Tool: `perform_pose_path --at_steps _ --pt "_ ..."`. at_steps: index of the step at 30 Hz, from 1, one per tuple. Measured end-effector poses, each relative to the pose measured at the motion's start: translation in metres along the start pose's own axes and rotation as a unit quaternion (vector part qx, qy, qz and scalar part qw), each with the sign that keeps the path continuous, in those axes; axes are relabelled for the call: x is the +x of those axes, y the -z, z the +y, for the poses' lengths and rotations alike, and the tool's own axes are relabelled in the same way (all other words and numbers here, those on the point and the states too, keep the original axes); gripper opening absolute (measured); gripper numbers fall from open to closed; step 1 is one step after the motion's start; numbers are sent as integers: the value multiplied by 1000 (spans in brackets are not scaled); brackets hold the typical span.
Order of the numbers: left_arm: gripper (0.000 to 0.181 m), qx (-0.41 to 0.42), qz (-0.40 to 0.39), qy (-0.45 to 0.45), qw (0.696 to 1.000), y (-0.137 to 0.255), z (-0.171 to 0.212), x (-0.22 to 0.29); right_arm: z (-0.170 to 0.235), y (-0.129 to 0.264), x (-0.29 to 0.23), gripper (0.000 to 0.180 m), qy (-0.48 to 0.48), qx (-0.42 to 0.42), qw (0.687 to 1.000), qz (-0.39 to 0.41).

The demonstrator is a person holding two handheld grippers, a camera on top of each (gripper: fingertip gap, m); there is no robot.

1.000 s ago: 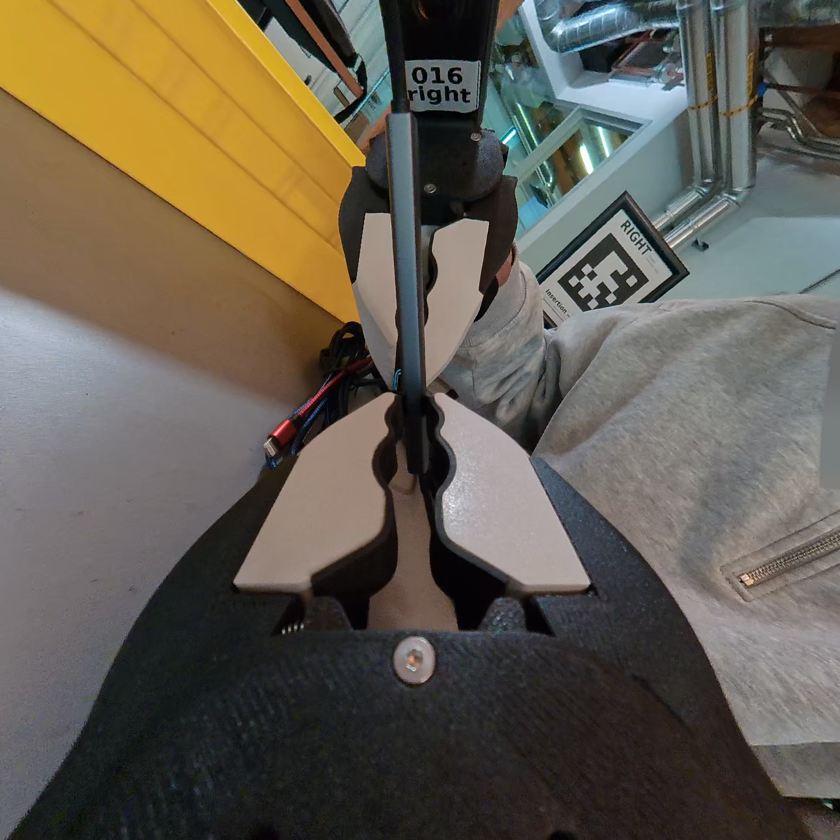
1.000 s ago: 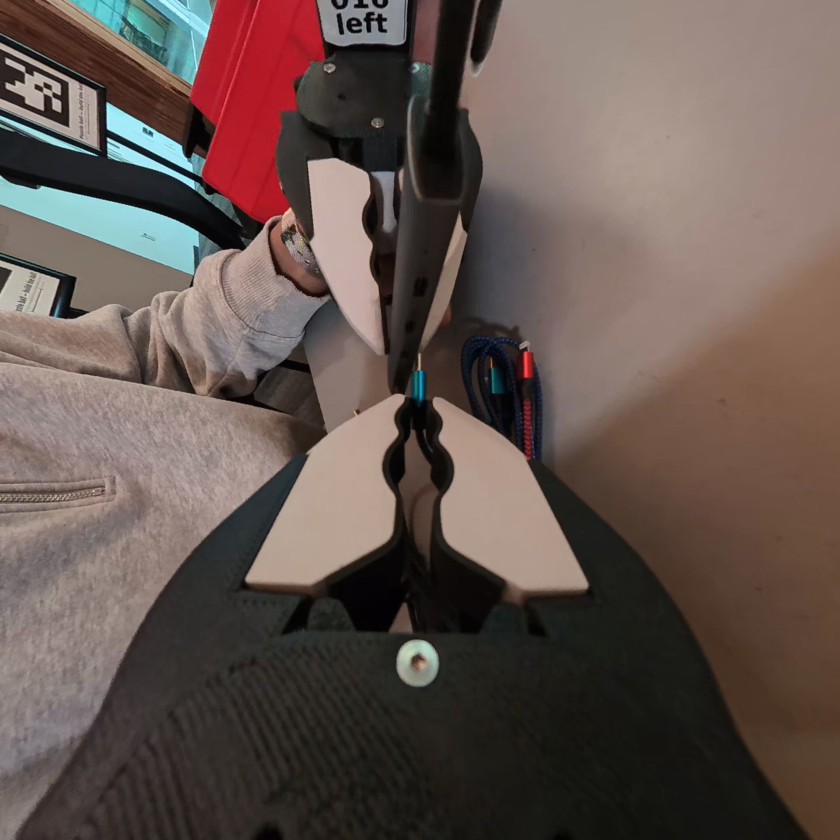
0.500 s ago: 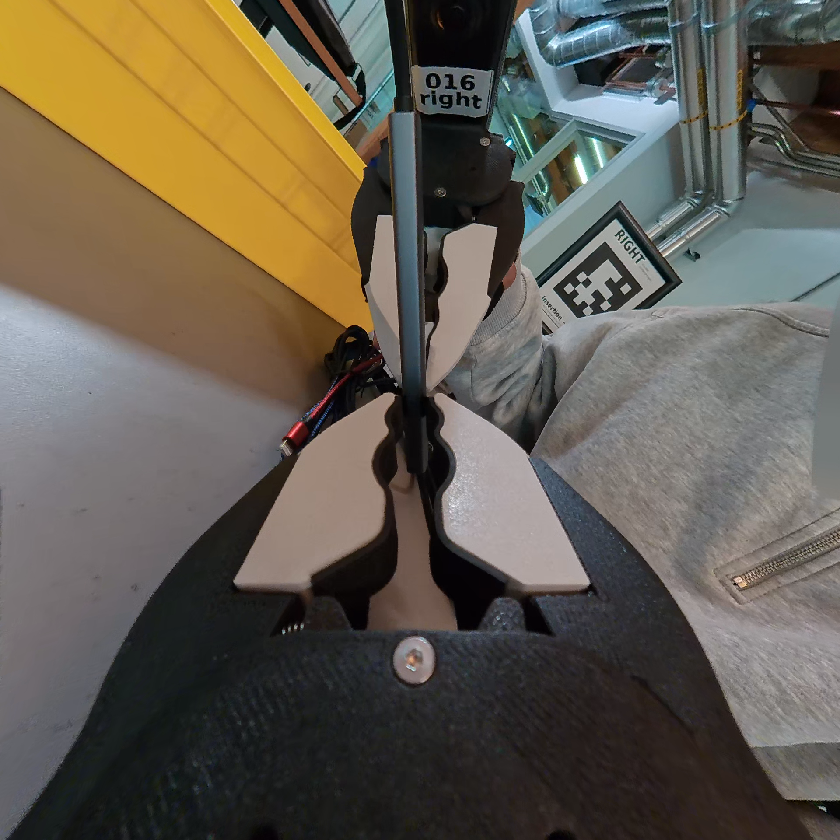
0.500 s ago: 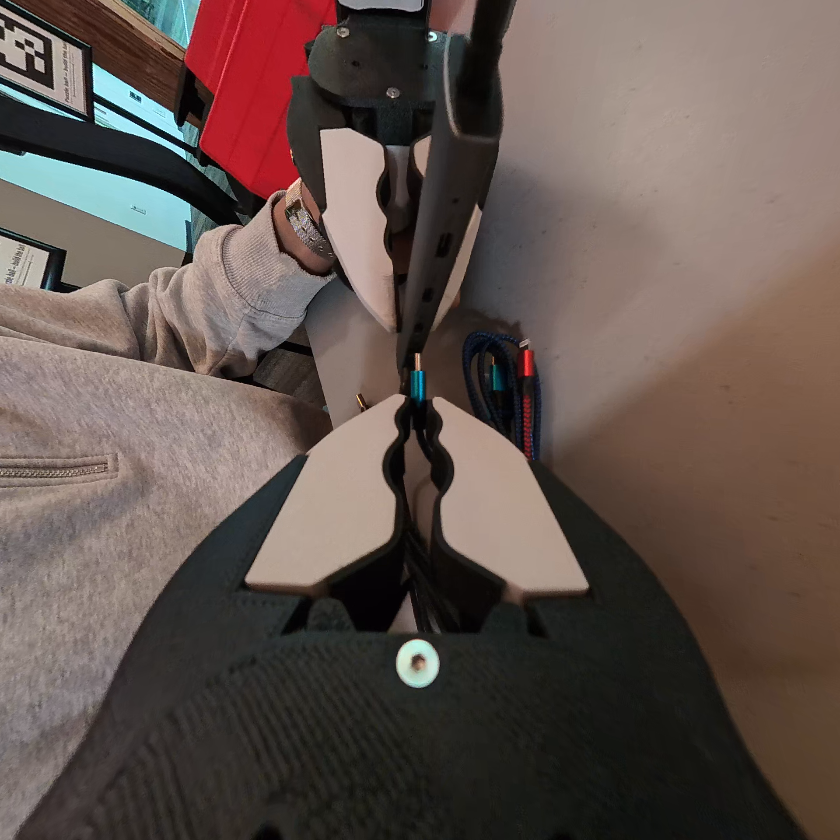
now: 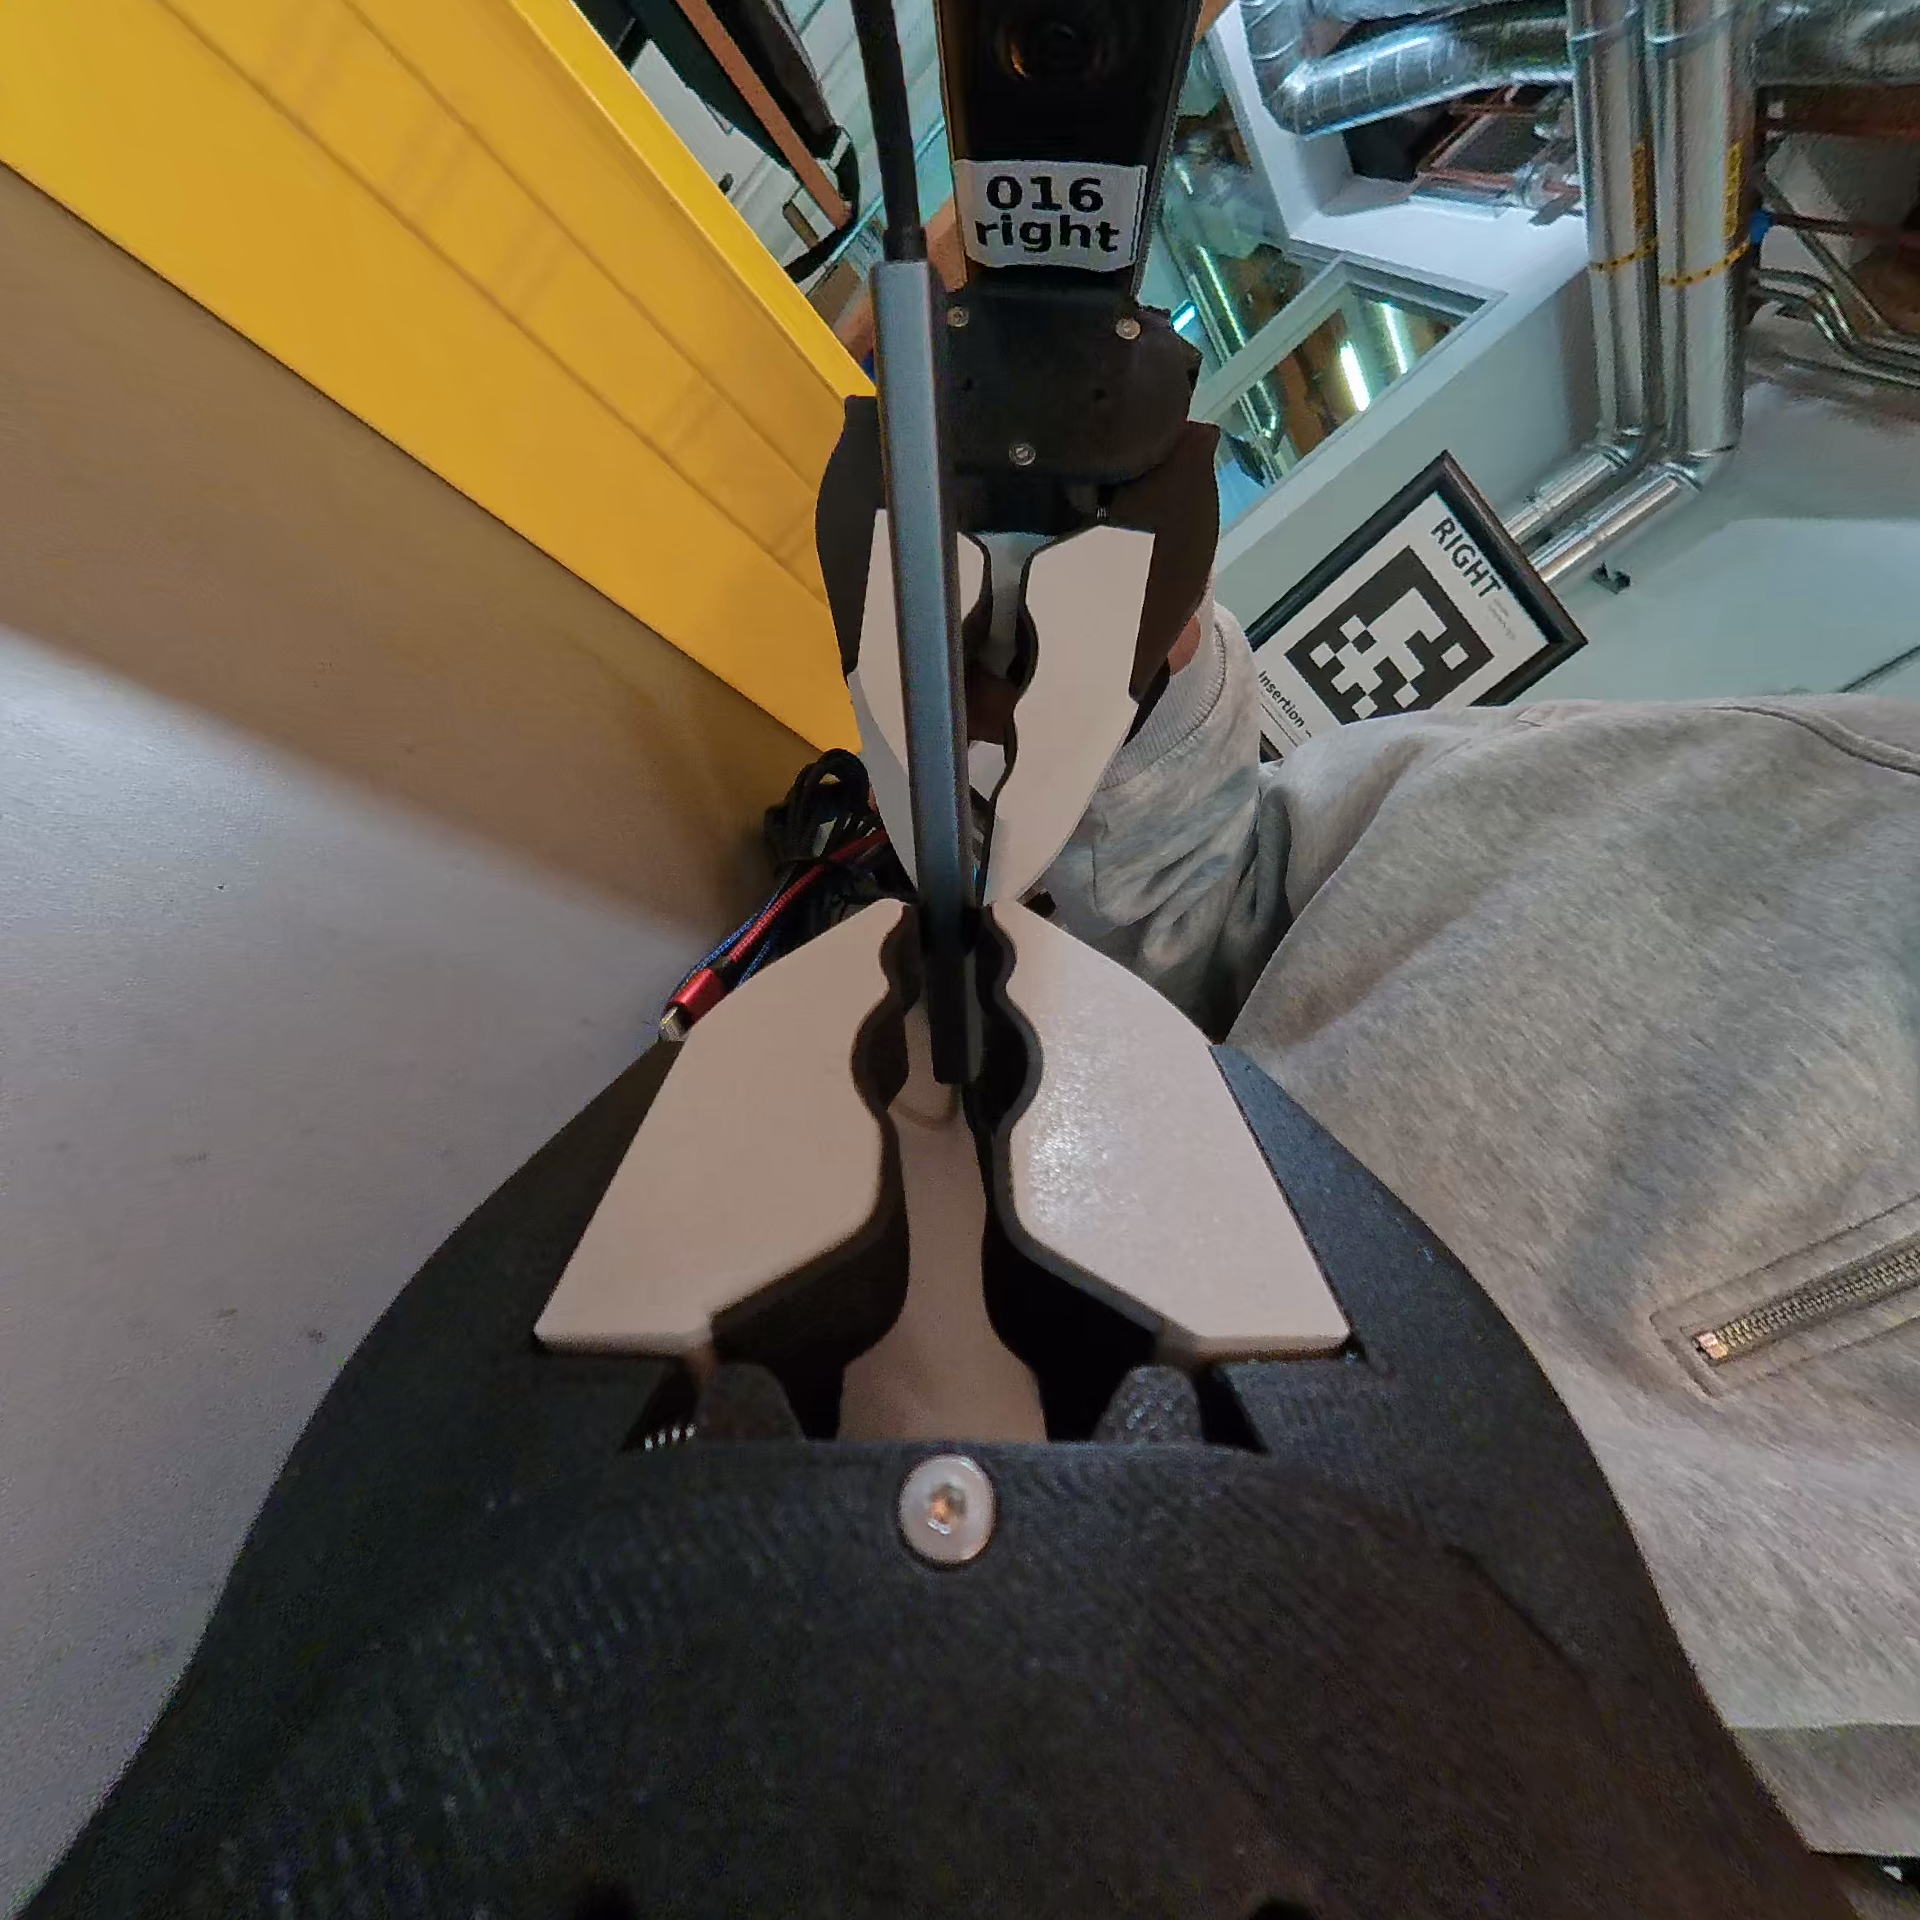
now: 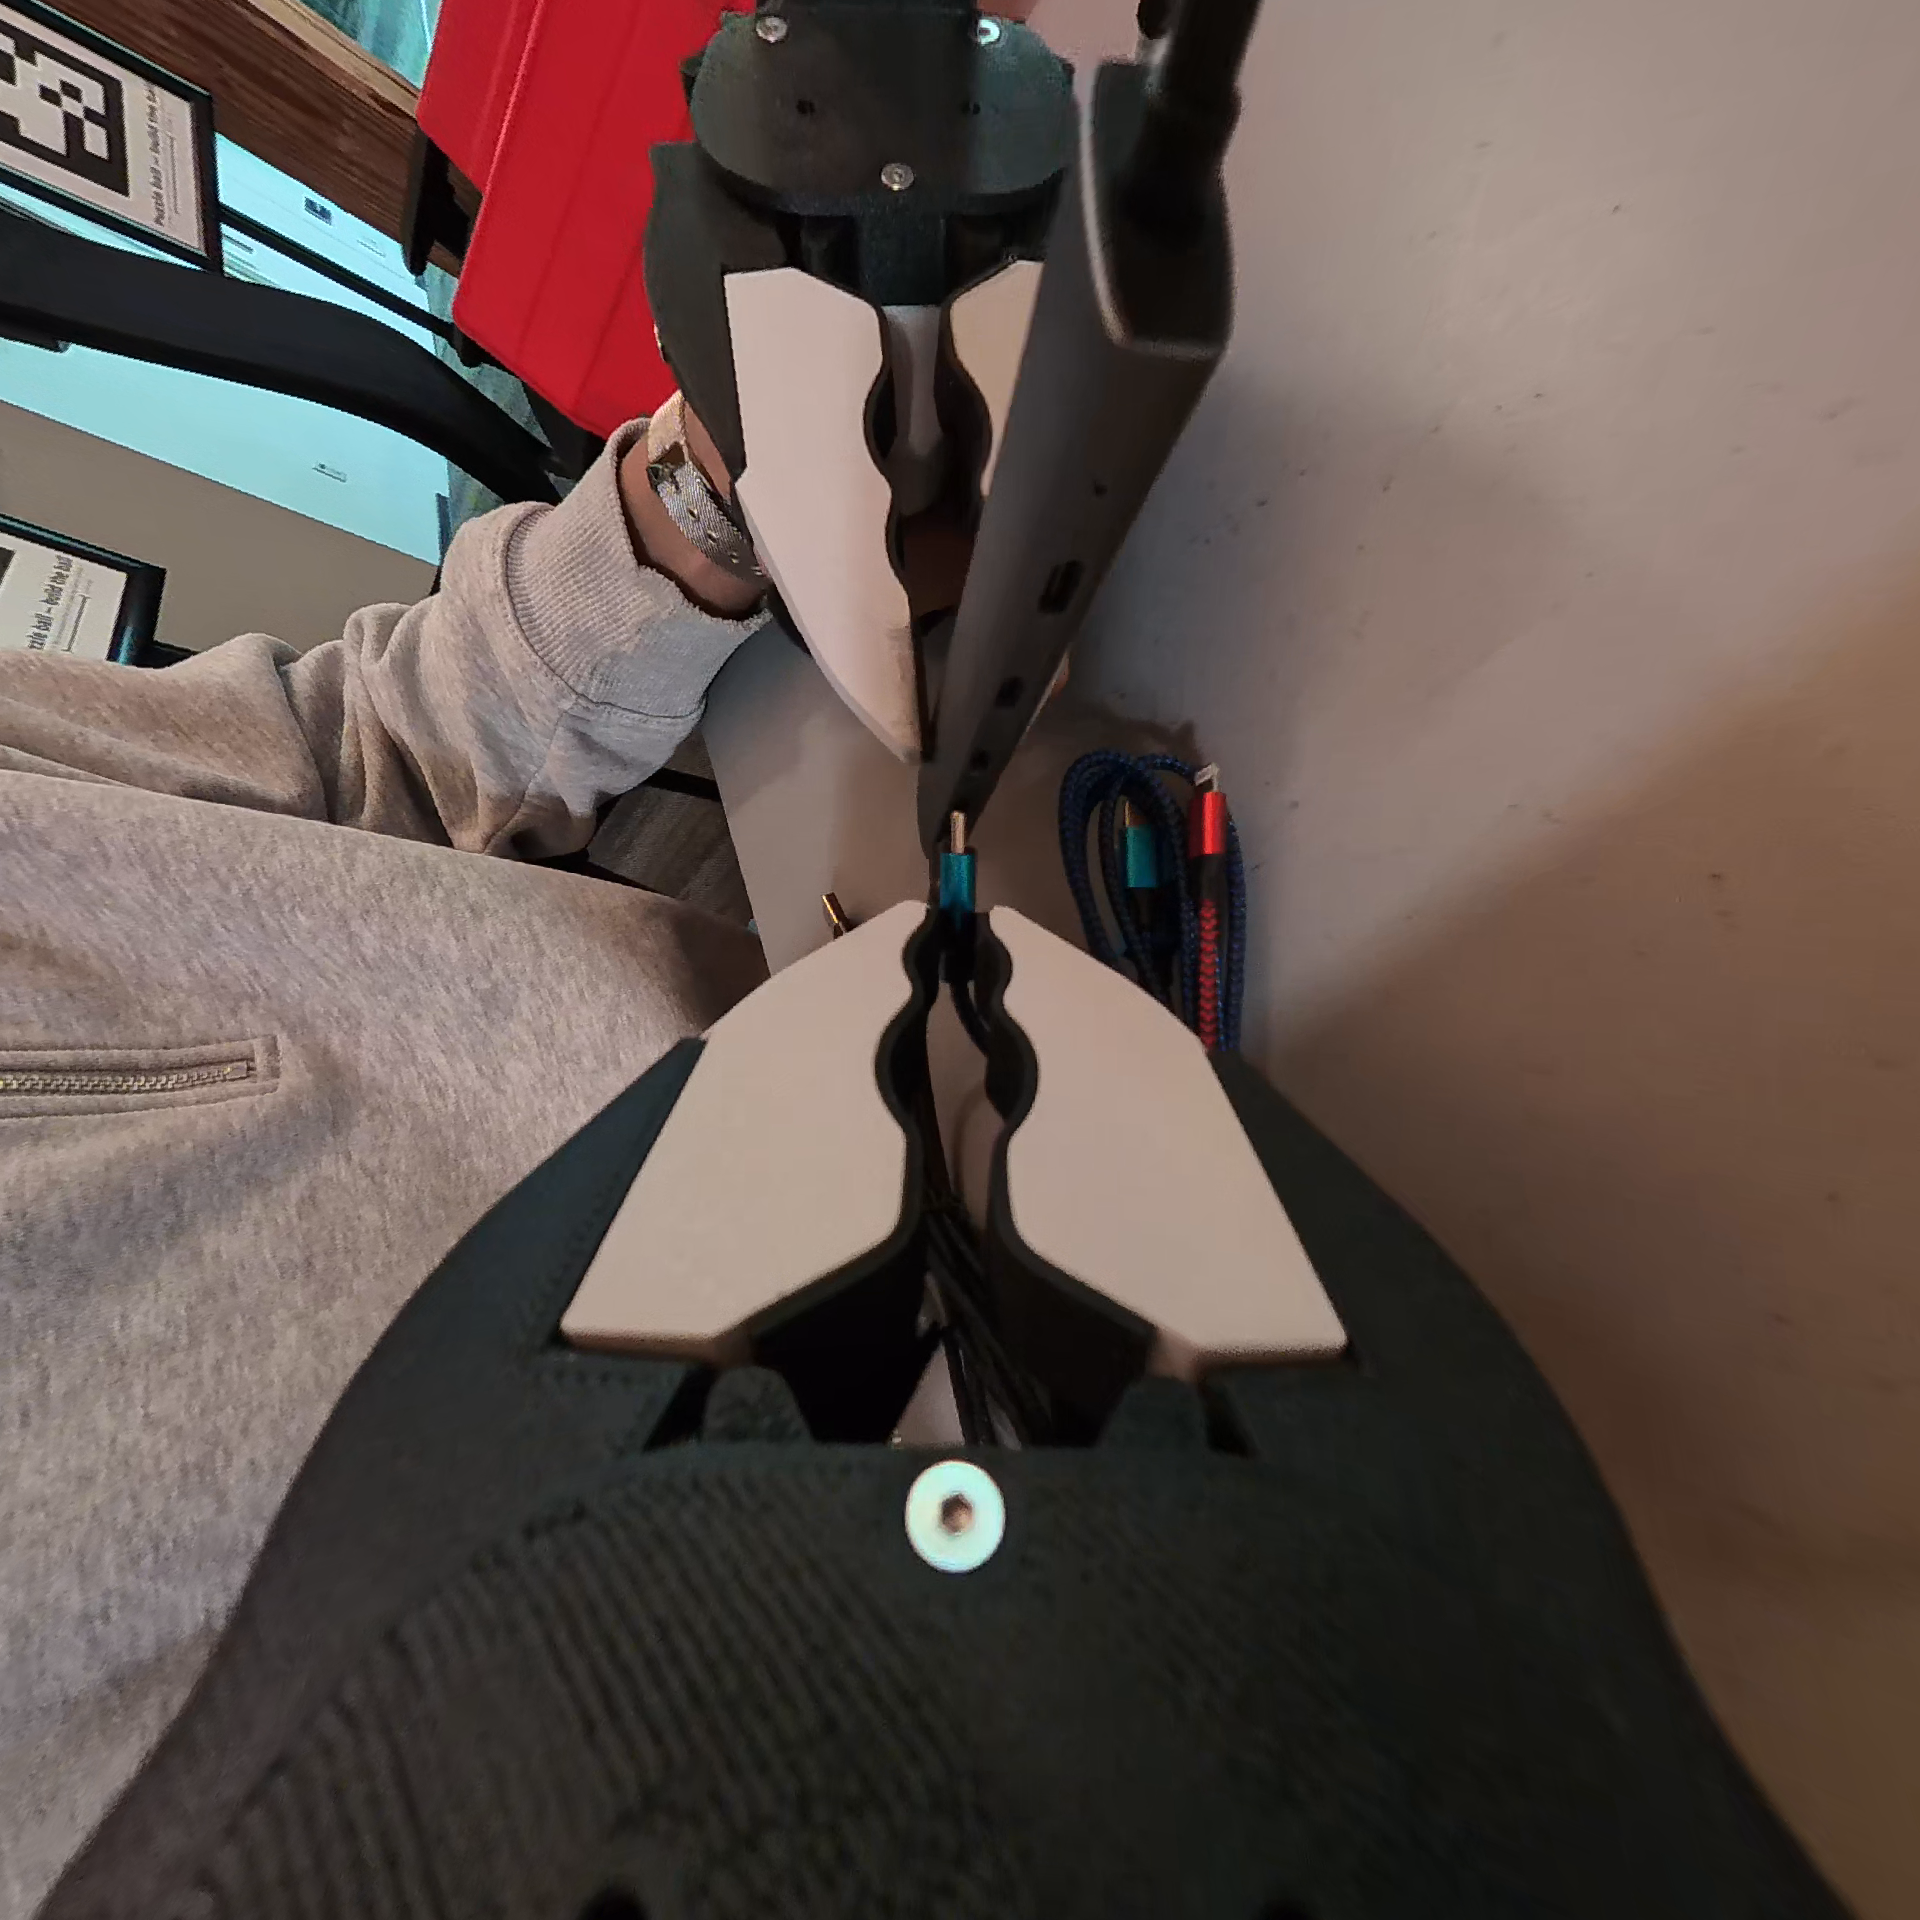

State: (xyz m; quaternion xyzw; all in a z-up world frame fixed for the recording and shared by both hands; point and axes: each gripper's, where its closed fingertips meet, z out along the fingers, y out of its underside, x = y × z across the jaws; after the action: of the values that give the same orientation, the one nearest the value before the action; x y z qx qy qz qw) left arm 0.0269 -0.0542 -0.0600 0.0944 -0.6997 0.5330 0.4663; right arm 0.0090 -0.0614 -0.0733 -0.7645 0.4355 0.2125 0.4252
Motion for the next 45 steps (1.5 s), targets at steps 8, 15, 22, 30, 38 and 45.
perform_pose_path --at_steps 8,15,22,30,38,45 --pt "9 1 -5 -2 1000 -1 0 -1 0 0 1 6 -13 3 1000 -9" --pt "9 3 16 -8 1000 0 0 5 -6 3 0 9 -32 25 999 -23" --pt "9 -3 11 -4 1000 -1 1 4 -9 4 2 10 -38 37 998 -18" --pt "9 -12 -15 5 1000 -3 4 -4 -10 3 7 8 -25 32 999 24" --pt "10 -13 -42 14 999 -4 4 -12 -27 7 9 15 -7 86 996 37" --pt "10 -8 -54 26 998 -3 2 -17 -44 37 8 24 96 127 980 118"
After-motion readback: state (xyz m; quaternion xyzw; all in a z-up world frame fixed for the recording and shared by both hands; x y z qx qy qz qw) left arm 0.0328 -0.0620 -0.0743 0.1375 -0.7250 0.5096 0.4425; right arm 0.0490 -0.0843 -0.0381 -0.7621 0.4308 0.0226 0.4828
